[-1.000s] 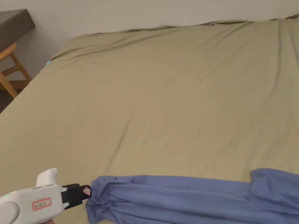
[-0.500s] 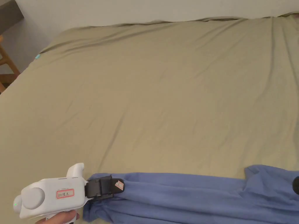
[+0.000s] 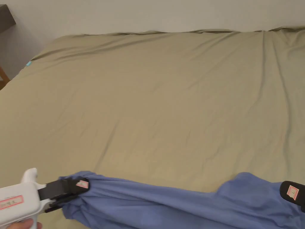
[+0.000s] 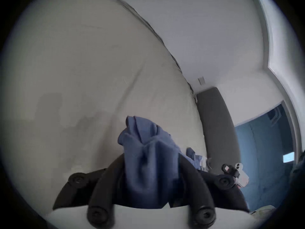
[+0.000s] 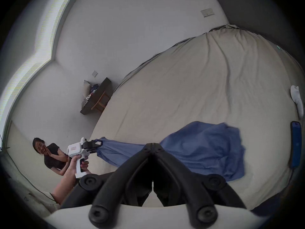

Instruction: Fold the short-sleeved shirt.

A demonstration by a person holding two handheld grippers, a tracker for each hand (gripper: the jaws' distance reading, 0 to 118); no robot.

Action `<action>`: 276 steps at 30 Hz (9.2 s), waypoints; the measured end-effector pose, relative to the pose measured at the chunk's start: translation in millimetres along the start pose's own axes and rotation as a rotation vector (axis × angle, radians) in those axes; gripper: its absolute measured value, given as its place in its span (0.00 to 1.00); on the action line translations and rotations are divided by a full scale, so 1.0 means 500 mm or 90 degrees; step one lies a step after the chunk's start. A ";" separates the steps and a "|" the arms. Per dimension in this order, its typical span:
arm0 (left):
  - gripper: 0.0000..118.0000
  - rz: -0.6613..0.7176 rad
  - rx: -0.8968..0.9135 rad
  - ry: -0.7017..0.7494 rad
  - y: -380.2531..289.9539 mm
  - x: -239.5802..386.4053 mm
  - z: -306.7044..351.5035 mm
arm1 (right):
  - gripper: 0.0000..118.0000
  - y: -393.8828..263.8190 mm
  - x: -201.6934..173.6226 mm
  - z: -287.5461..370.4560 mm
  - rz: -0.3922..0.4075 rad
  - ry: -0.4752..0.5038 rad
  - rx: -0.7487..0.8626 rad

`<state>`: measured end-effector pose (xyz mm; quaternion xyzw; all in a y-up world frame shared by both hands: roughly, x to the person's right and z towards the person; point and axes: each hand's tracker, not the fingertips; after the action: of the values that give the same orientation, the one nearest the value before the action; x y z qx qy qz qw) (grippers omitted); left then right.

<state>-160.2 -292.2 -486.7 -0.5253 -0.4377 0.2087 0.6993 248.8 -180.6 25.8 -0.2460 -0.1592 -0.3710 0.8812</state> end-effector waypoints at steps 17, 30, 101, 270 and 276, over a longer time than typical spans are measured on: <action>0.17 -0.057 -0.005 -0.005 -0.098 0.280 0.017 | 0.02 0.007 0.007 0.006 -0.019 0.011 0.019; 0.72 -0.120 -0.121 -0.005 -0.245 0.255 -0.309 | 0.02 0.017 0.015 0.028 -0.013 -0.001 0.023; 0.11 -0.112 0.010 0.204 -0.128 0.178 0.004 | 0.02 0.038 -0.065 0.012 0.066 0.038 -0.013; 0.02 -0.475 0.485 0.283 -0.104 0.713 0.089 | 0.02 0.252 -0.167 0.161 0.299 -0.290 0.392; 0.02 -0.471 0.458 0.267 -0.115 0.723 0.082 | 0.02 0.245 -0.184 0.157 0.313 -0.285 0.389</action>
<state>-12.4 -18.5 -289.1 -0.0949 -0.3455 -0.0232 0.9333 268.8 -10.6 9.4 -0.0794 -0.3846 -0.0245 0.9193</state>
